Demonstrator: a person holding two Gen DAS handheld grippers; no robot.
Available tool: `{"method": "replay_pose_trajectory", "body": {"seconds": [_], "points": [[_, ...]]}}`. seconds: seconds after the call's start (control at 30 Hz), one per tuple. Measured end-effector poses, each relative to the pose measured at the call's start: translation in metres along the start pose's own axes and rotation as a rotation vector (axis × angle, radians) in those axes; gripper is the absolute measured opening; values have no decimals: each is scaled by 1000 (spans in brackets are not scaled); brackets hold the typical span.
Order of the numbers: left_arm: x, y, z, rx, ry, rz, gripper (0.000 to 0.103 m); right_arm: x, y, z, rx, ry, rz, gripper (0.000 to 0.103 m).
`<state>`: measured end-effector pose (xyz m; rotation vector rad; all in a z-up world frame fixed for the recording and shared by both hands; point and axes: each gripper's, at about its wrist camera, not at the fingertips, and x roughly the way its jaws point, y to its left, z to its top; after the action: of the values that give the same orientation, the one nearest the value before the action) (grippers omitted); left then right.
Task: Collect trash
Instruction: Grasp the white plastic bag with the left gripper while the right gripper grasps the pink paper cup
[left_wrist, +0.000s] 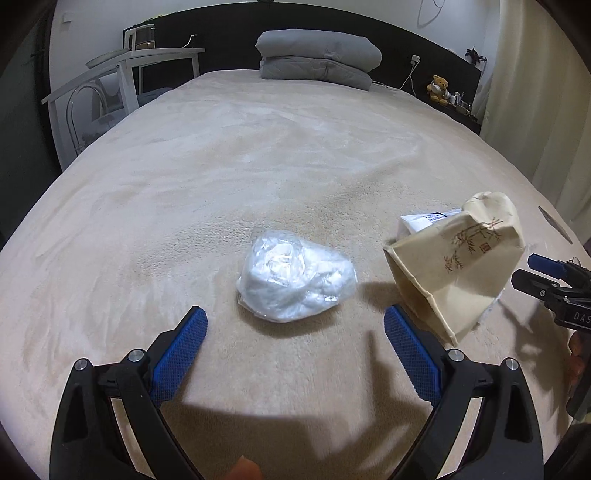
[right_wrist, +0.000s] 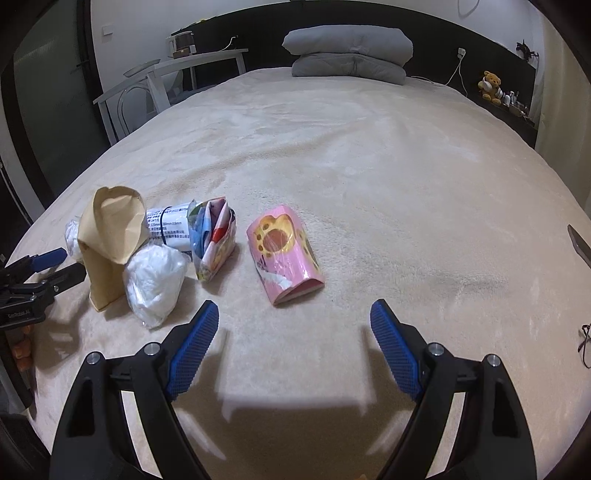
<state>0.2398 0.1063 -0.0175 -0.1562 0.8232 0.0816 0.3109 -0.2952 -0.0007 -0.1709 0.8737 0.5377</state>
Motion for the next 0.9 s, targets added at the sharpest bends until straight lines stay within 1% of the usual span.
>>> {"method": "replay_pose_trajectory", "body": {"seconds": [0.2,0.33,0.37,0.43,0.47,0.53,0.6,0.7,0.73,0.9], "points": [[13,1,9,2,21,6,94,24,-14,9,50,33,36,83],[19,-1,12,25,27,18,93,27,-15,15,42,28,37,83],[21,-2,13,36,28,26,90,29,-15,16,36,30,31,83],[24,-3,14,42,28,45,81,32,-13,17,26,34,20,83],[25,-2,14,38,27,54,78,33,-12,18,21,34,14,83],[26,0,17,27,20,70,66,34,-10,19,5,32,1,83],[26,1,17,29,9,78,60,36,-7,20,-9,31,-13,77],[24,-2,16,44,-10,88,58,37,-5,21,-21,21,-22,58],[22,-3,16,50,-16,91,56,36,-3,22,-30,12,-21,47],[13,-5,15,61,-51,88,55,29,0,22,-51,-20,-19,46]]}}
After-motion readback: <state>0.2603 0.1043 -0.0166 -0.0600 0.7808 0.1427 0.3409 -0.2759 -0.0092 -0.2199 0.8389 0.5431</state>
